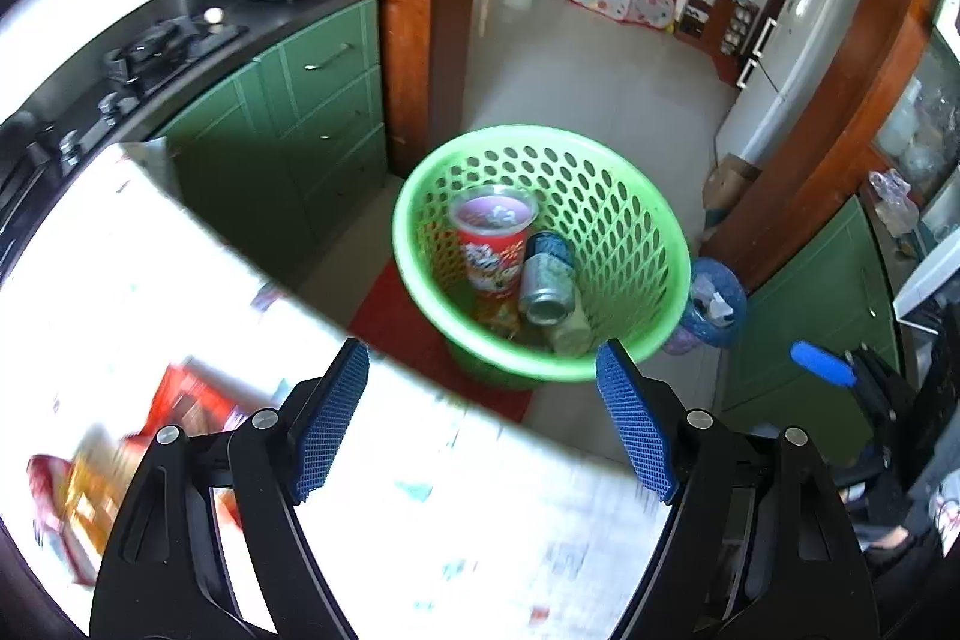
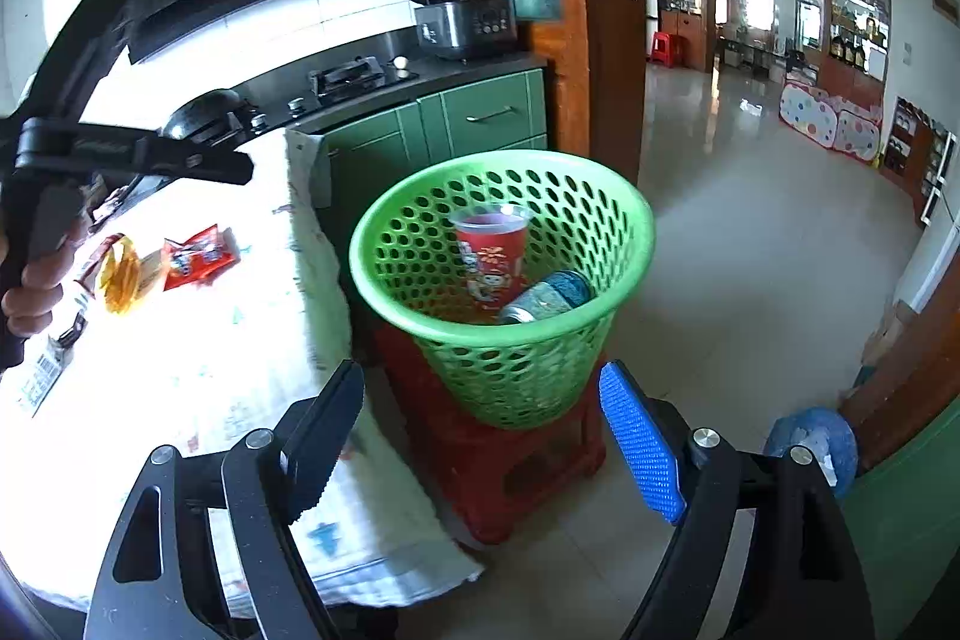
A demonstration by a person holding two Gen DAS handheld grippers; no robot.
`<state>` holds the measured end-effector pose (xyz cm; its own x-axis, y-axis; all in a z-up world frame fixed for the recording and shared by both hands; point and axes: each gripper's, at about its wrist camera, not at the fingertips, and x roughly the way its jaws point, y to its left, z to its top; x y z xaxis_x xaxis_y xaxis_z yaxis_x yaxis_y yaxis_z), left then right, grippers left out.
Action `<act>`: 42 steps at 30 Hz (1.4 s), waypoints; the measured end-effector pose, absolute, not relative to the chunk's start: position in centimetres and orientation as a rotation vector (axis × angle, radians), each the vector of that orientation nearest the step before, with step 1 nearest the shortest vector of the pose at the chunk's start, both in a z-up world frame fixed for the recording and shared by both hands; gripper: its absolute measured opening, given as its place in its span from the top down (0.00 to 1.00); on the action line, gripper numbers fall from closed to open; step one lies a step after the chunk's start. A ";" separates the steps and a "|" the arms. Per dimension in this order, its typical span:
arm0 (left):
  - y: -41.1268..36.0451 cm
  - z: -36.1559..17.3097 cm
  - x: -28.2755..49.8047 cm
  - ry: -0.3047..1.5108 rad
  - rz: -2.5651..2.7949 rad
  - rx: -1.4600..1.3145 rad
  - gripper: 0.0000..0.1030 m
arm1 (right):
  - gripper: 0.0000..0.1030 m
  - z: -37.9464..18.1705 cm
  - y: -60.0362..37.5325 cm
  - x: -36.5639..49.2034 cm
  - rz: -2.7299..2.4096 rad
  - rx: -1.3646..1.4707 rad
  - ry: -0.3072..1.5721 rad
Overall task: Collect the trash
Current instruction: 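Return both tools to the table toward the remaining trash, then grasp the milk carton with the left tool while the right tool grasps the yellow snack bag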
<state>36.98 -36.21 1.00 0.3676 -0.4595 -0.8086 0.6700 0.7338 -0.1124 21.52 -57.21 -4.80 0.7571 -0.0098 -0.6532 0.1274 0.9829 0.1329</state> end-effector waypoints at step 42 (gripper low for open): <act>3.3 -6.0 28.8 0.986 -0.312 0.165 0.14 | 0.15 -1.8 -30.7 25.0 0.332 0.009 0.745</act>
<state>28.81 3.33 -6.04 0.5120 -0.1838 -0.8391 0.3320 0.9433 -0.0040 24.99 -30.73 -1.82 0.6855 0.2994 -0.6637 -0.2932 0.9479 0.1247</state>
